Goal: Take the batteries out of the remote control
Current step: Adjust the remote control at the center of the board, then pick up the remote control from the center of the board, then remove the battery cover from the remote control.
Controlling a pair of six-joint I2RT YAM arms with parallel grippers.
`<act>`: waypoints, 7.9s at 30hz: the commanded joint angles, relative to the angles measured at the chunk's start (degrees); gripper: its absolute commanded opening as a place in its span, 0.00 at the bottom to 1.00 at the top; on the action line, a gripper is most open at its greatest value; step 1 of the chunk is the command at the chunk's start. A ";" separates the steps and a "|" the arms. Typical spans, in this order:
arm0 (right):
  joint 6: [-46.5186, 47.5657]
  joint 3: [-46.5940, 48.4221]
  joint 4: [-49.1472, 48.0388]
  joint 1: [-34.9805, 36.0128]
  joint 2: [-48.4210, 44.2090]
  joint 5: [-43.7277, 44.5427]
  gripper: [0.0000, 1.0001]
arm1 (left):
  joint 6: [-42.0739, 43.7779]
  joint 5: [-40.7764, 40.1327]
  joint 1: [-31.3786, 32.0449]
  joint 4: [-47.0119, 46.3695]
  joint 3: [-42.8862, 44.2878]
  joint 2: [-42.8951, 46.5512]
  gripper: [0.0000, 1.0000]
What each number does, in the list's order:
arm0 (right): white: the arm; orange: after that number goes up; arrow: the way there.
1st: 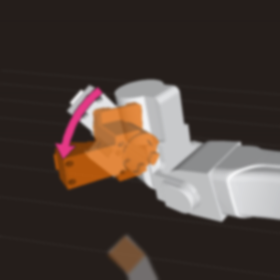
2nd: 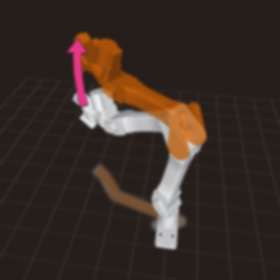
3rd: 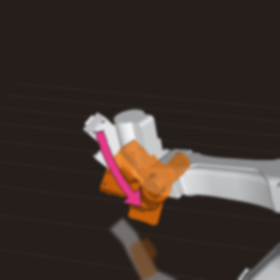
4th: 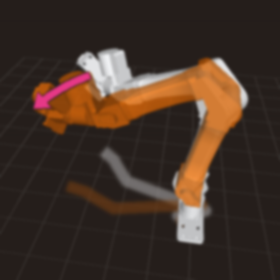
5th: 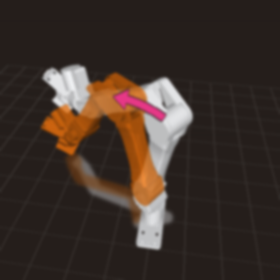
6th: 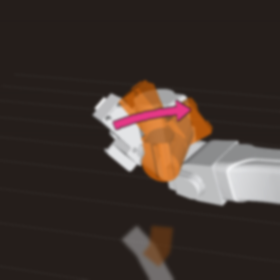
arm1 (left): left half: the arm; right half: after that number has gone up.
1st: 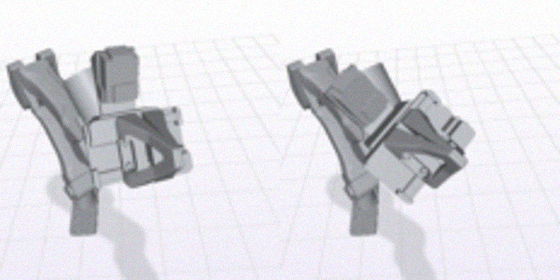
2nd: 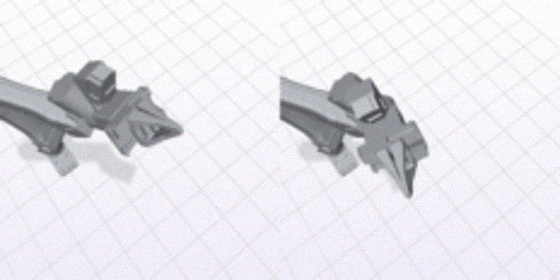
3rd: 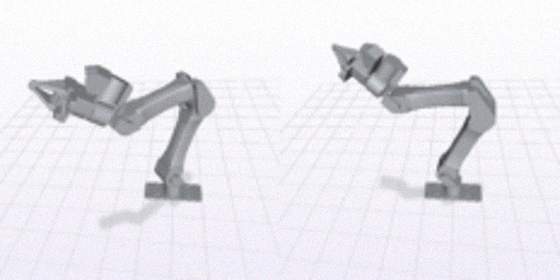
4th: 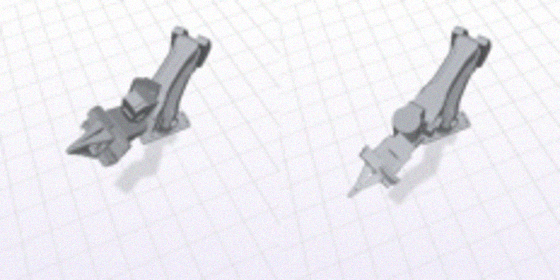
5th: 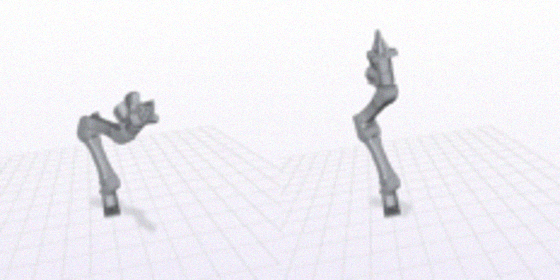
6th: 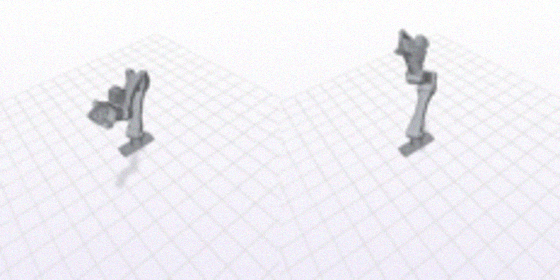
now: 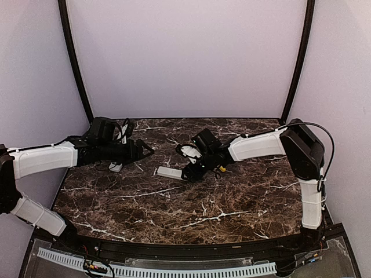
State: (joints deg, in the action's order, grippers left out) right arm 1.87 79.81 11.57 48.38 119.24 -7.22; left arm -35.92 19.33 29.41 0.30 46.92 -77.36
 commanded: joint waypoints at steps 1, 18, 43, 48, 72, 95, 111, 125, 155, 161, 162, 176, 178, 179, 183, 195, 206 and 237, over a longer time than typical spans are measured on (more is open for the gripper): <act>4.19 -0.29 -2.23 0.70 -0.23 2.54 0.73 | 5.78 2.91 -1.43 7.15 4.52 -0.17 0.80; 6.77 0.89 -3.81 2.26 3.80 0.29 0.58 | 16.04 7.55 -12.73 13.38 15.24 -3.12 0.80; -1.44 -0.54 -5.09 2.49 -14.21 -4.51 0.00 | 16.45 19.31 -14.34 12.46 20.29 -4.07 0.80; -1.61 0.56 -2.14 3.81 -17.29 -1.89 0.00 | 13.73 25.12 -13.01 9.38 19.14 -5.01 0.84; 3.05 6.85 2.36 9.09 -14.98 5.81 0.00 | 16.45 22.22 -7.36 14.68 21.14 -9.28 0.88; 3.45 7.38 2.58 10.06 -14.43 6.87 0.00 | 16.49 22.95 -6.21 14.51 21.20 -10.50 0.60; 3.23 6.94 2.58 10.17 -14.74 7.05 0.00 | 17.09 23.21 -6.12 14.47 21.03 -10.18 0.41; 2.97 6.25 1.96 10.22 -15.48 7.02 0.00 | 17.35 24.02 -6.03 14.16 20.87 -10.27 0.26; 4.45 1.89 2.09 10.73 -20.56 8.47 0.00 | 16.97 35.26 -8.59 12.36 21.60 -10.65 0.13; 4.46 1.58 2.11 11.05 -20.72 8.88 0.00 | 16.86 35.28 -9.31 12.75 21.81 -10.70 0.13; 4.54 1.58 2.13 11.18 -20.80 8.89 0.00 | 16.85 35.21 -9.34 12.83 21.81 -10.75 0.13; 4.40 3.12 2.26 12.18 -19.86 8.29 0.00 | 17.98 33.83 -8.51 14.18 21.97 -11.41 0.29; 4.58 3.39 2.44 12.50 -19.53 8.69 0.00 | 19.30 32.46 -7.63 15.84 22.55 -11.55 0.37; 4.58 3.46 2.48 12.57 -19.31 8.69 0.00 | 19.61 31.63 -7.44 16.55 22.77 -11.57 0.40; 4.68 3.72 2.78 12.68 -19.02 8.42 0.00 | 21.00 27.75 -6.93 18.47 23.26 -11.38 0.63; 5.32 4.43 3.63 12.62 -17.56 9.07 0.00 | 24.36 22.10 -6.40 20.70 23.68 -8.90 0.81; 5.60 4.96 4.16 12.66 -16.26 10.47 0.00 | 26.85 22.92 -5.07 22.30 24.70 -7.71 0.82; 5.32 4.65 4.74 12.69 -16.38 12.11 0.00 | 31.04 16.38 -3.13 27.86 27.00 -8.24 0.58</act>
State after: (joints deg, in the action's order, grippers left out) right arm 7.05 82.94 17.39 60.62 102.76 4.16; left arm -5.80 38.22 26.04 25.87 72.29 -85.97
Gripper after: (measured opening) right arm 0.343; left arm 0.611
